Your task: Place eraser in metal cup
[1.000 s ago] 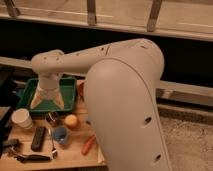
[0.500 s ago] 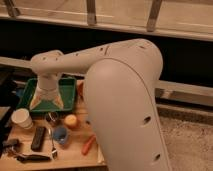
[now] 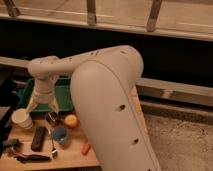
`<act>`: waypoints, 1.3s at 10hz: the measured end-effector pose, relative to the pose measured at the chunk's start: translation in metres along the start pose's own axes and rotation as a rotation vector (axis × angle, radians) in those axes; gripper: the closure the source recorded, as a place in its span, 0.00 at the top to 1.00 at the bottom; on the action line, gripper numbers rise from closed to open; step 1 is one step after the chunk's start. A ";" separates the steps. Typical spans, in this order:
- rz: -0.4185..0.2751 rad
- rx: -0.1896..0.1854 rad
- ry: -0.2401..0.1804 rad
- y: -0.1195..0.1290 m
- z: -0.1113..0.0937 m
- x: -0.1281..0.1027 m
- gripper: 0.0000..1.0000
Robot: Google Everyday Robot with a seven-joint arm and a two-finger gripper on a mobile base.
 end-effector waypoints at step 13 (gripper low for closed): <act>-0.034 -0.006 0.145 0.039 0.071 0.020 0.53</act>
